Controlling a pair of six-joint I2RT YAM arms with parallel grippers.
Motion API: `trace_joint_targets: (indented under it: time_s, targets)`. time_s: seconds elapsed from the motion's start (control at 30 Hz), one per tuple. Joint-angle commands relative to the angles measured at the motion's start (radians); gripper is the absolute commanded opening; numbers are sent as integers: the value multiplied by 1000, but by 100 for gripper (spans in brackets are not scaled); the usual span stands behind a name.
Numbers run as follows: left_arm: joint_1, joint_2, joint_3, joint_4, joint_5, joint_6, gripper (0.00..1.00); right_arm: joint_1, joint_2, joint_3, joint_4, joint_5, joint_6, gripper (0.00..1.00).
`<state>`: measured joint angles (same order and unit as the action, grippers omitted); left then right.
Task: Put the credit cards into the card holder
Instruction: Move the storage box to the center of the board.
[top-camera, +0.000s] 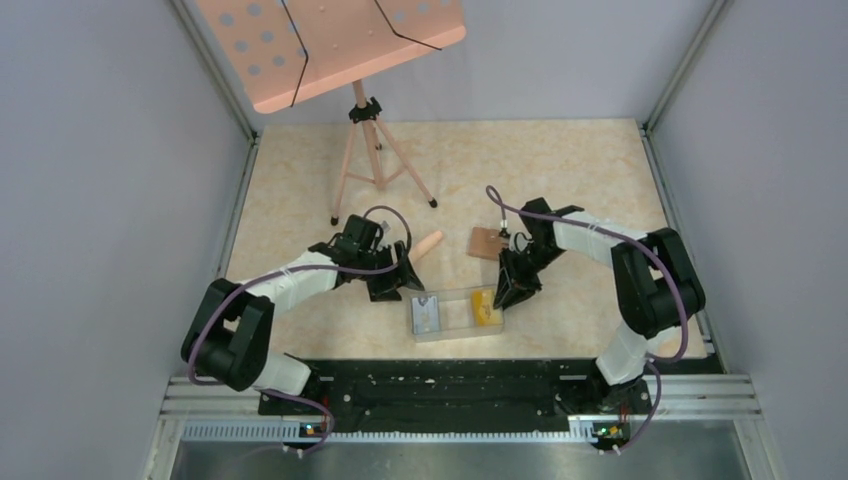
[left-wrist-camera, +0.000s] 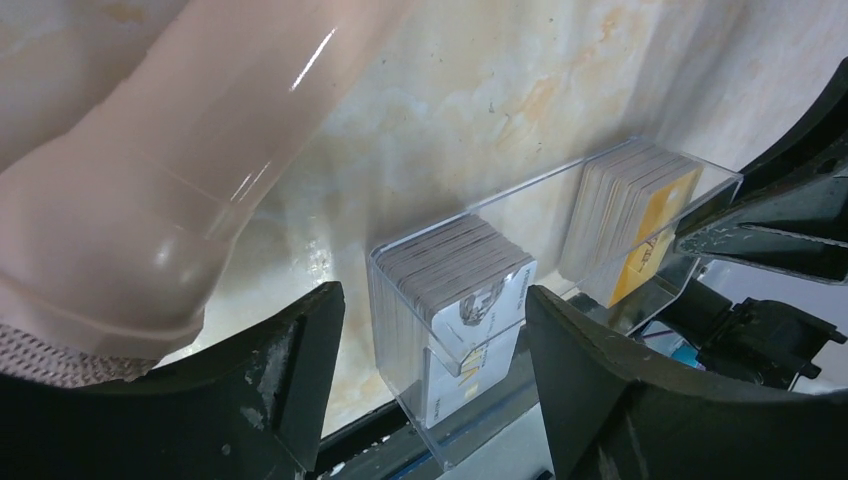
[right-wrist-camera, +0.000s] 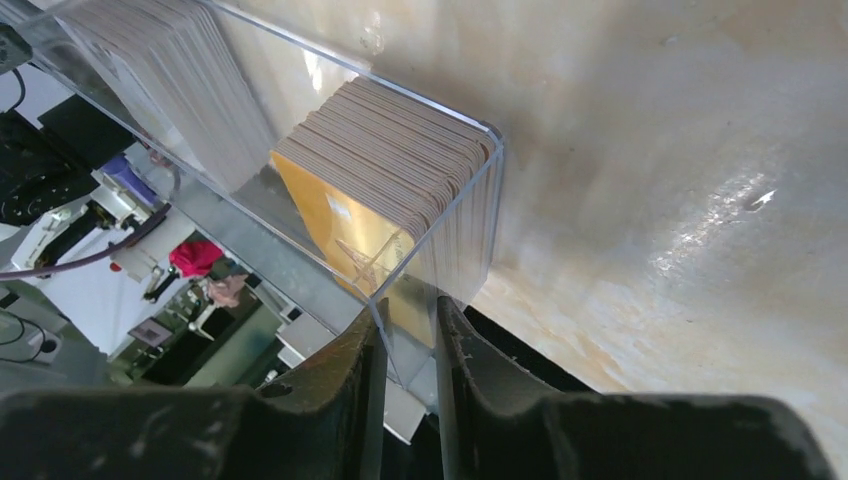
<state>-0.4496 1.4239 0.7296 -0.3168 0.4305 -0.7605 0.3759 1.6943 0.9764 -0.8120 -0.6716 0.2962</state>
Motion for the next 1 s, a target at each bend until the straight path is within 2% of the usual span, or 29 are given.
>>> trace_joint_targets:
  time_s: [0.0, 0.13, 0.23, 0.37, 0.5, 0.63, 0.67, 0.77, 0.83, 0.97]
  targets:
    - [-4, 26, 27, 20, 24, -6, 69, 17, 46, 103, 12, 27, 18, 17]
    - [-6, 68, 56, 28, 43, -7, 58, 20, 100, 176, 18, 37, 37, 10]
    - [-5, 98, 90, 17, 45, -2, 55, 28, 143, 241, 21, 56, 46, 8]
    - [-3, 133, 158, -52, -13, 26, 55, 42, 192, 306, 49, 77, 64, 9]
    - [-4, 163, 254, -170, -149, 71, 56, 55, 231, 337, 94, 96, 70, 10]
    - [-3, 190, 328, -273, -232, 110, 60, 58, 260, 375, 80, 136, 61, 13]
    - [-3, 184, 336, -281, -239, 120, 61, 58, 257, 383, 67, 168, 57, 15]
    - [-4, 140, 334, -281, -245, 141, 67, 58, 228, 396, 31, 251, 40, 38]
    - [-4, 96, 324, -273, -246, 151, 74, 57, 201, 398, 18, 292, 29, 48]
    - [-3, 4, 291, -231, -214, 184, 79, 44, 139, 407, 19, 355, 9, 52]
